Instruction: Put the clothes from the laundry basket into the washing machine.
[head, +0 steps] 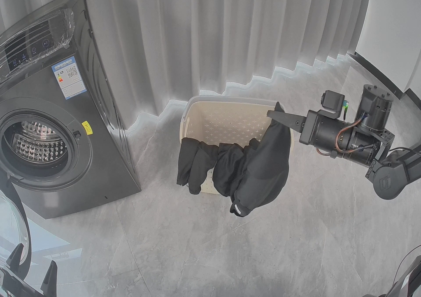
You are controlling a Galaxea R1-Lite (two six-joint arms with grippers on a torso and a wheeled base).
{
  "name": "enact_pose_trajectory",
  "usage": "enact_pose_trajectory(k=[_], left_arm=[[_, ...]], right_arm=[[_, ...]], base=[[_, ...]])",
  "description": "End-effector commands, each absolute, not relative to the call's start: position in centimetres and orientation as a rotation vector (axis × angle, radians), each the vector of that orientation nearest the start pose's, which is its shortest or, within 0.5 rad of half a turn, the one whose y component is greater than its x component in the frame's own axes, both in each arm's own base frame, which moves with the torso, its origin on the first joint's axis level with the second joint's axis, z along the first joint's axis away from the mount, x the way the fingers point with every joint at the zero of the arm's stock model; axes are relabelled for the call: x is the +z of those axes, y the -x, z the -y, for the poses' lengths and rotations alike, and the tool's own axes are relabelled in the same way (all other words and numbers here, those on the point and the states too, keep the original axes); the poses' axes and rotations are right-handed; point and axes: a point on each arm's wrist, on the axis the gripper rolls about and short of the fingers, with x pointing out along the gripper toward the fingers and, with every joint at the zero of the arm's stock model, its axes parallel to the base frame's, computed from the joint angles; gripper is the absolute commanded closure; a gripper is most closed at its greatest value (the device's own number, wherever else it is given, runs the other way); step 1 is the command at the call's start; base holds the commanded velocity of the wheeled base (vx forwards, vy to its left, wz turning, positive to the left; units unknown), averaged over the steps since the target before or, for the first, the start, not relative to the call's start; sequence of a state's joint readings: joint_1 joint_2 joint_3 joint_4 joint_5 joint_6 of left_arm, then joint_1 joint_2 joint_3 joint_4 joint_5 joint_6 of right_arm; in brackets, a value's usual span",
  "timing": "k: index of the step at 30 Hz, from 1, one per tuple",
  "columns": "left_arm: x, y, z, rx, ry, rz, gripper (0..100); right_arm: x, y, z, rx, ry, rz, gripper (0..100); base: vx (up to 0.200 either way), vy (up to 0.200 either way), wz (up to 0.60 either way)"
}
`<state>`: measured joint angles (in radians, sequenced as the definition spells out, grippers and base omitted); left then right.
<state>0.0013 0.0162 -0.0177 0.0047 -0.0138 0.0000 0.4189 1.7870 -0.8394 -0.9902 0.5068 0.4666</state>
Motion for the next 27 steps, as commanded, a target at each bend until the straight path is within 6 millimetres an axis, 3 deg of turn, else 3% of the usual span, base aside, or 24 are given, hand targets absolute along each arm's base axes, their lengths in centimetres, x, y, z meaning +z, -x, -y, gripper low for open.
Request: enact_pose_trajectory(k=[1,5,15,19,27], left_arm=[[7.6,2.3,0.0,-0.012,0.000,-0.008,0],[7.6,2.3,0.0,-0.012,0.002,-0.008,0],[7.6,2.3,0.0,-0.014,0.002,-0.008,0],[7.6,2.3,0.0,-0.012,0.002,-0.008,0],[7.6,2.3,0.0,-0.014,0.002,-0.008,0]], right_arm=[[21.4,-25.9,-18.3,1.031,-0.423,-0.160,100],[22.6,-22.9,-19.7,1.123,-0.464,-0.177,100],[22.6,-22.9,-19.4,1.126,-0.470,-0.175,100],[22.8,-20.1,-20.7,1.245,-0.467,-0.184,100],[22.2,-16.5,-22.3,1.471,-0.466,-0.155,100]], base=[[0.000,0.000,0.00],[-0.050,0.000,0.00],[-0.200,0.000,0.00],[-0.200,0.000,0.00],[0.000,0.000,0.00]])
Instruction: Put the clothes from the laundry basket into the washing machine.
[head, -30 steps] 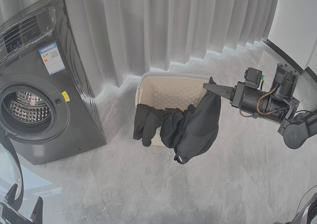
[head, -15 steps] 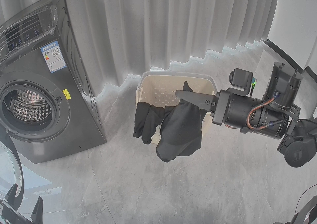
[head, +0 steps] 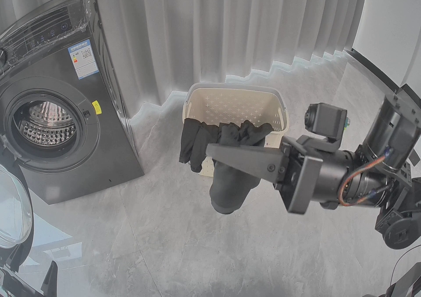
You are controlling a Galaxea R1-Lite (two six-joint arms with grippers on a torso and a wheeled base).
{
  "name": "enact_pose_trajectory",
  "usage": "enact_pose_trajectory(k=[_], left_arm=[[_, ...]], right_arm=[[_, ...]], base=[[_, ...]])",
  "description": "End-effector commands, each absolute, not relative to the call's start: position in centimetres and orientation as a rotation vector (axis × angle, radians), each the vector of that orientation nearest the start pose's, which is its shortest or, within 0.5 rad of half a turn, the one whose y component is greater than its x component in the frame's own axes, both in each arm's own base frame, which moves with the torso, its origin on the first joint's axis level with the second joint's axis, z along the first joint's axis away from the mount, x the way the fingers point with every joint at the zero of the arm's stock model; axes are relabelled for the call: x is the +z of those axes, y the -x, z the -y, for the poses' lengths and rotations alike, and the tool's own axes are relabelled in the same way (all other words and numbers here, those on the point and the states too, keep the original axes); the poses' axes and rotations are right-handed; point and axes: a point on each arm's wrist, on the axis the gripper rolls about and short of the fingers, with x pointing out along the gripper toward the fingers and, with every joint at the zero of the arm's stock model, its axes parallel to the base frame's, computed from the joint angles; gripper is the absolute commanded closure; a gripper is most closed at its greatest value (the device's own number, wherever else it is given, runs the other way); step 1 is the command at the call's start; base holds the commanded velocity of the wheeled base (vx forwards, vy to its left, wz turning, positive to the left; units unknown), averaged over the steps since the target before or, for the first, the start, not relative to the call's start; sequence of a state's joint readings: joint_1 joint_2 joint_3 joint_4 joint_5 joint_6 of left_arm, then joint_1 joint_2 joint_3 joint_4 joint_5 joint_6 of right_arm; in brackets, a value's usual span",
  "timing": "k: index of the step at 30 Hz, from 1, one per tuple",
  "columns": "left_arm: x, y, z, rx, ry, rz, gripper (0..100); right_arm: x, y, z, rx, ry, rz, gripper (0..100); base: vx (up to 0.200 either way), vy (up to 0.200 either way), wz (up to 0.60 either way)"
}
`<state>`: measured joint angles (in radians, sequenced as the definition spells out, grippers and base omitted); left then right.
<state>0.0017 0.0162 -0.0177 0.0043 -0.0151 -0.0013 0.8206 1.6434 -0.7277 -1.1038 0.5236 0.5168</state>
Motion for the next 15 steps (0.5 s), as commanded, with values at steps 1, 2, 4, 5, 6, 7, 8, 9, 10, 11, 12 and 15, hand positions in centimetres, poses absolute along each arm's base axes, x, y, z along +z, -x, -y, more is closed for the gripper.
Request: enact_pose_trajectory(k=[1,2,4,5,6,7,8,9,10,11,12,15], left_arm=[[7.6,2.3,0.0,-0.014,0.002,-0.008,0],[7.6,2.3,0.0,-0.014,0.002,-0.008,0],[7.6,2.3,0.0,-0.014,0.002,-0.008,0],[7.6,2.3,0.0,-0.014,0.002,-0.008,0],[7.6,2.3,0.0,-0.014,0.002,-0.008,0],[7.6,2.3,0.0,-0.014,0.002,-0.008,0],[7.6,2.3,0.0,-0.014,0.002,-0.008,0],[7.6,2.3,0.0,-0.014,0.002,-0.008,0],[7.6,2.3,0.0,-0.014,0.002,-0.008,0],[7.5,2.3,0.0,-0.014,0.002,-0.009,0],[7.6,2.3,0.0,-0.014,0.002,-0.008,0],[7.6,2.3,0.0,-0.014,0.002,-0.008,0]], right_arm=[[22.3,-16.1,-22.4,1.501,-0.474,-0.147,100],[22.3,-16.0,-22.5,1.510,-0.476,-0.145,100],[22.6,-15.3,-22.7,1.556,-0.503,-0.120,100],[22.7,-15.2,-22.7,1.564,-0.510,-0.111,100],[22.8,-15.1,-22.8,1.568,-0.513,-0.103,100],[22.8,-15.1,-22.8,1.569,-0.515,-0.101,100],[22.8,-15.2,-22.8,1.568,-0.518,-0.098,100],[22.9,-15.1,-22.7,1.569,-0.521,-0.099,100],[22.8,-15.3,-22.7,1.561,-0.520,-0.104,100],[22.7,-15.6,-22.7,1.546,-0.518,-0.107,100],[22.8,-15.7,-22.6,1.543,-0.519,-0.105,100],[21.7,-19.4,-21.3,1.401,-0.505,-0.113,100]], base=[[0.000,0.000,0.00],[0.000,0.000,0.00],[0.000,0.000,0.00],[0.000,0.000,0.00],[0.000,0.000,0.00],[0.000,0.000,0.00],[0.000,0.000,0.00],[0.000,0.000,0.00],[0.000,0.000,0.00],[0.000,0.000,0.00],[0.000,0.000,0.00],[0.000,0.000,0.00]])
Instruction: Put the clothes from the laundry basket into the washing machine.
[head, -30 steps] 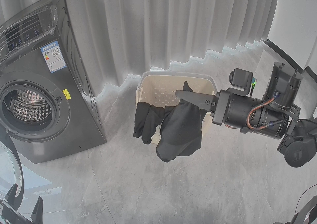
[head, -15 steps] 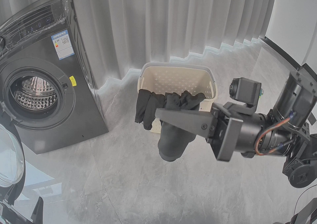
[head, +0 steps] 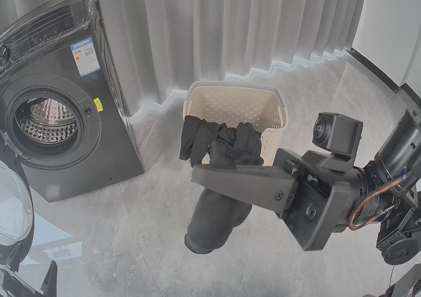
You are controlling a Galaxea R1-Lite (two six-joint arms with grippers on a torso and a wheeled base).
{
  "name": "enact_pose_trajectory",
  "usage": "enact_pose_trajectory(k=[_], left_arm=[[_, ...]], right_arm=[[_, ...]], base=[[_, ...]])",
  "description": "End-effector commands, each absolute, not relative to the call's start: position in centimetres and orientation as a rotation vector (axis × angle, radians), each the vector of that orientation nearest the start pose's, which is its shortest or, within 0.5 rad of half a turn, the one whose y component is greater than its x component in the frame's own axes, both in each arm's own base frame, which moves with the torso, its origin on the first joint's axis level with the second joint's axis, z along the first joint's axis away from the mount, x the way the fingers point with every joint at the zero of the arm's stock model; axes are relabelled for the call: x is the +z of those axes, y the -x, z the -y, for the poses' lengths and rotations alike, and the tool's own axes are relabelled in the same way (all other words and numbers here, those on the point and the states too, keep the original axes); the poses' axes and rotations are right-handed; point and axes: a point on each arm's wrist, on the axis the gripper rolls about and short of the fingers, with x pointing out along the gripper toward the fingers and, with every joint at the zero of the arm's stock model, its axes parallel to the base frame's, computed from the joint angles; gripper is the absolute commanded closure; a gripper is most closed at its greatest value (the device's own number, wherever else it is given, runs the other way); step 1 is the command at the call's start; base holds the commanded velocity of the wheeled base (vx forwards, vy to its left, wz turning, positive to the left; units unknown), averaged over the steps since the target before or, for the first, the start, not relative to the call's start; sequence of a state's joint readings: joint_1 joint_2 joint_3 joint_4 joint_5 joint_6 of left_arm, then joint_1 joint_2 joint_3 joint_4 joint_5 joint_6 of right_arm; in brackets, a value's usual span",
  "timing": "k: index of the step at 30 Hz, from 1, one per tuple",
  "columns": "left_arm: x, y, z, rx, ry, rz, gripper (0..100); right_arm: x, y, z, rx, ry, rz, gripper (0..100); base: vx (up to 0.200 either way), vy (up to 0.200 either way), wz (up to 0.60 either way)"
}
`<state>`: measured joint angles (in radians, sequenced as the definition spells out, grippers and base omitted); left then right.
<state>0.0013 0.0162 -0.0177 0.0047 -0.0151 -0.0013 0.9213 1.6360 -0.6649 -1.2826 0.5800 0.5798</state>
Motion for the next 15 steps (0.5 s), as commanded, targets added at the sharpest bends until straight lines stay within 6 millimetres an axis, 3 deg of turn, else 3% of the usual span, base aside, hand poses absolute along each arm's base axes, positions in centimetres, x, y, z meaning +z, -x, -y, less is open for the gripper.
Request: enact_pose_trajectory(k=[1,4,6,11,12,15], left_arm=[[7.6,2.3,0.0,-0.014,0.002,-0.008,0],[7.6,2.3,0.0,-0.014,0.002,-0.008,0],[7.6,2.3,0.0,-0.014,0.002,-0.008,0],[7.6,2.3,0.0,-0.014,0.002,-0.008,0],[7.6,2.3,0.0,-0.014,0.002,-0.008,0],[7.6,2.3,0.0,-0.014,0.002,-0.008,0]], right_arm=[[21.6,-20.0,-21.0,1.378,-0.505,-0.112,100],[21.0,-21.8,-19.6,1.302,-0.503,-0.100,100],[20.8,-21.8,-19.3,1.298,-0.502,-0.112,100],[19.6,-20.3,-19.3,1.321,-0.498,-0.174,100],[19.5,-19.1,-20.0,1.364,-0.495,-0.192,100],[19.6,-18.8,-20.2,1.377,-0.495,-0.190,100]], base=[[0.000,0.000,0.00],[0.000,0.000,0.00],[0.000,0.000,0.00],[0.000,0.000,0.00],[0.000,0.000,0.00],[0.000,0.000,0.00]])
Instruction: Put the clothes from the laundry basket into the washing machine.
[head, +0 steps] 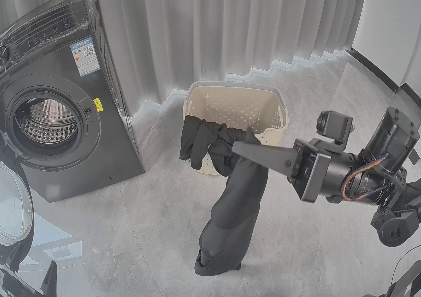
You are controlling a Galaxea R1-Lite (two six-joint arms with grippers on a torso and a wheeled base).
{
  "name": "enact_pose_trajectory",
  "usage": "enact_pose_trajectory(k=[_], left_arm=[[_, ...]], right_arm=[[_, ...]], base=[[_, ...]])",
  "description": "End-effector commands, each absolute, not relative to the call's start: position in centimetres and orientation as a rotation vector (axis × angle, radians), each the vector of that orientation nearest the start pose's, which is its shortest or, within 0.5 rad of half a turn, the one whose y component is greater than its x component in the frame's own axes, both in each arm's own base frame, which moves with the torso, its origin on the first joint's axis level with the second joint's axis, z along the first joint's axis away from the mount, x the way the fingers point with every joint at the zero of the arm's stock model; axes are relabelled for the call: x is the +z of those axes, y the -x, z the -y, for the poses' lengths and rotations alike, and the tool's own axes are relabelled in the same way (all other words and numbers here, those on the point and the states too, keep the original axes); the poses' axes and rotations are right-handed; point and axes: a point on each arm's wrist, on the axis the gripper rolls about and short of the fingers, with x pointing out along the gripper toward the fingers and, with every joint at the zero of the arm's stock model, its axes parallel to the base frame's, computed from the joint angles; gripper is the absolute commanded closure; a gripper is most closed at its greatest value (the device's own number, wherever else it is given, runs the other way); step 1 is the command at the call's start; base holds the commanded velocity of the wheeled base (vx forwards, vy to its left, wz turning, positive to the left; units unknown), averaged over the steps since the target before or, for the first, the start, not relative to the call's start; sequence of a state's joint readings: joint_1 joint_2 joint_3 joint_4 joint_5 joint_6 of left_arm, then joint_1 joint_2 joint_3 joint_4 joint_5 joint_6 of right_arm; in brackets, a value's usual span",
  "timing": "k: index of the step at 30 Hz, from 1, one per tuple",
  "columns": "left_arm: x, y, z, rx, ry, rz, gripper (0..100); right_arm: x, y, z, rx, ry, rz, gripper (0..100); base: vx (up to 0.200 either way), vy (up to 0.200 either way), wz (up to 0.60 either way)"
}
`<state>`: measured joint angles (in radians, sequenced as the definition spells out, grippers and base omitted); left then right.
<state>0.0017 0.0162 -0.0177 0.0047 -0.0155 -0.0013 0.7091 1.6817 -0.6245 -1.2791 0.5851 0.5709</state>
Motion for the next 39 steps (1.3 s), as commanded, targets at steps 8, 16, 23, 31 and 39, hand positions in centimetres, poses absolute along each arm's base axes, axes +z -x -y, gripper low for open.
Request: enact_pose_trajectory(k=[8,16,23,31,39], left_arm=[[7.6,2.3,0.0,-0.014,0.002,-0.008,0],[7.6,2.3,0.0,-0.014,0.002,-0.008,0],[7.6,2.3,0.0,-0.015,0.003,-0.008,0],[7.6,2.3,0.0,-0.014,0.002,-0.008,0],[7.6,2.3,0.0,-0.012,0.000,-0.008,0]], right_arm=[[20.6,-21.0,-18.7,1.300,-0.504,-0.088,100],[21.1,-22.3,-17.0,1.252,-0.504,0.023,100],[20.6,-22.1,-16.5,1.242,-0.501,0.032,100],[20.4,-22.0,-16.2,1.232,-0.501,0.022,100],[20.1,-22.0,-16.1,1.222,-0.498,0.015,100]], base=[[0.000,0.000,0.00],[0.000,0.000,0.00],[0.029,0.000,0.00],[0.200,0.000,0.00],[0.000,0.000,0.07]])
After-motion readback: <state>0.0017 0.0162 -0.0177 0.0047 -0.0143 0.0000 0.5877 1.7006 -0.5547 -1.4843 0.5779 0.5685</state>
